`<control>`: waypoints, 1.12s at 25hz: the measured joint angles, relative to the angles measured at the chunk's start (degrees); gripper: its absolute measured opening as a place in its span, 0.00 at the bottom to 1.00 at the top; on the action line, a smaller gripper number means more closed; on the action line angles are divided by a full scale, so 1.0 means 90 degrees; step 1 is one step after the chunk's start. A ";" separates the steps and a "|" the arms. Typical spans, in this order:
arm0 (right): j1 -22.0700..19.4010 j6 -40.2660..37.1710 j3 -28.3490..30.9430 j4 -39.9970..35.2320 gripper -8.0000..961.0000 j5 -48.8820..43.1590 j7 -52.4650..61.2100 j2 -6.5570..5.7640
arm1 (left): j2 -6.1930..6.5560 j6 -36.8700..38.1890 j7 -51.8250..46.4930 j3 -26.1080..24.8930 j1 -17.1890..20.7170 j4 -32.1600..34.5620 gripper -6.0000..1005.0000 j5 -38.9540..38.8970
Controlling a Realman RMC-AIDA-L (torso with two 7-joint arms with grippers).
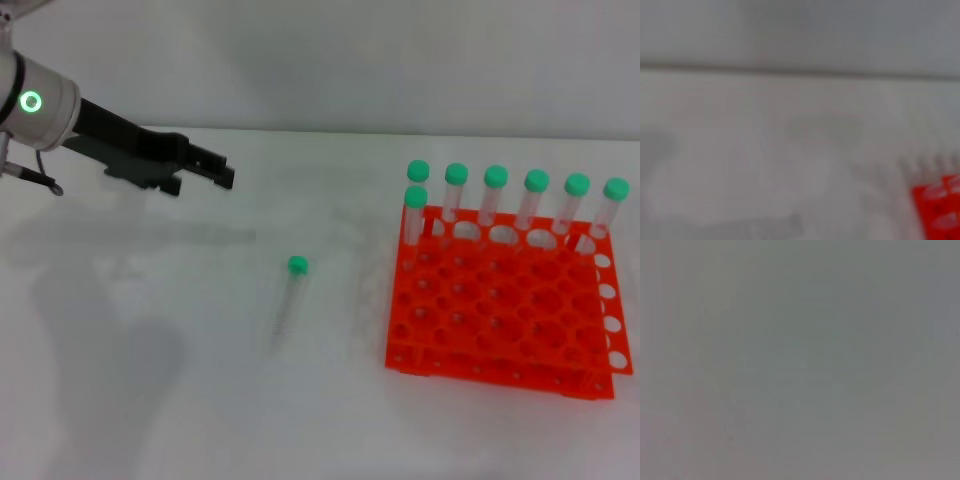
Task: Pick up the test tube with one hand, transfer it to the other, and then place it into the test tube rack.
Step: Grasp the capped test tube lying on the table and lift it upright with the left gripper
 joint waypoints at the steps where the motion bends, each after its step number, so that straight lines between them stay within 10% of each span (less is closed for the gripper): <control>1: 0.0007 -0.0007 0.0000 0.0000 0.80 -0.0001 -0.0008 0.0000 | 0.0001 0.0003 -0.0197 0.0001 -0.0091 0.0017 0.85 0.0241; 28: -0.0054 -0.0009 0.0000 0.0063 0.80 0.0000 0.0011 0.0023 | -0.0949 -0.0935 -0.2420 0.0016 -0.0999 0.1828 0.78 0.3311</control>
